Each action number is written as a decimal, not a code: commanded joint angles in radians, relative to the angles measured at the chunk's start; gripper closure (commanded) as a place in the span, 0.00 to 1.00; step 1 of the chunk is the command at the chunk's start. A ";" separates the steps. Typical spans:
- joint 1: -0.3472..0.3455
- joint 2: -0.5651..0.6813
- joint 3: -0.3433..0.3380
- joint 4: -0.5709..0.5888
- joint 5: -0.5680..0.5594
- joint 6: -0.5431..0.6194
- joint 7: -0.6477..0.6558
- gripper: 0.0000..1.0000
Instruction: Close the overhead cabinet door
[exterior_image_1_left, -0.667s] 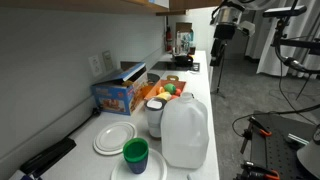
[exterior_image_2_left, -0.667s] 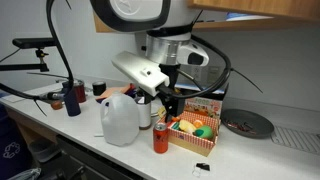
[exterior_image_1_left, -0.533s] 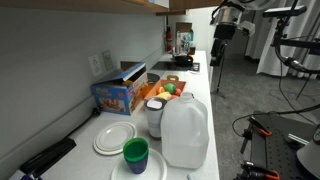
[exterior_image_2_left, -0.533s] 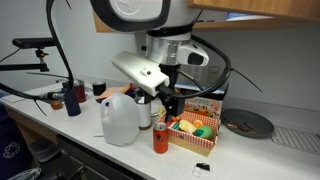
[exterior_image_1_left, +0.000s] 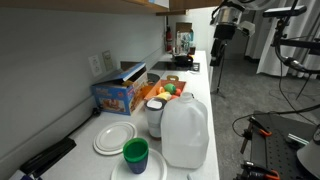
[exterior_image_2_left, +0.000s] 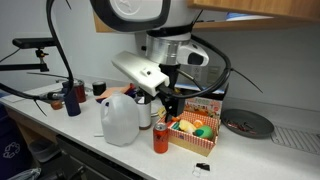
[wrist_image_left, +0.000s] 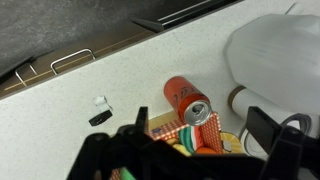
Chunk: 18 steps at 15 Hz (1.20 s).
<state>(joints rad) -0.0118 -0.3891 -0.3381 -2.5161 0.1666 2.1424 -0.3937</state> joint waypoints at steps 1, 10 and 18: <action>-0.031 0.004 0.030 0.002 0.014 -0.004 -0.011 0.00; -0.030 0.000 0.033 -0.005 0.008 -0.006 -0.025 0.00; -0.028 -0.146 0.088 -0.176 -0.081 -0.033 -0.159 0.00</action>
<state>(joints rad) -0.0203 -0.4229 -0.2736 -2.6018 0.1366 2.1377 -0.4943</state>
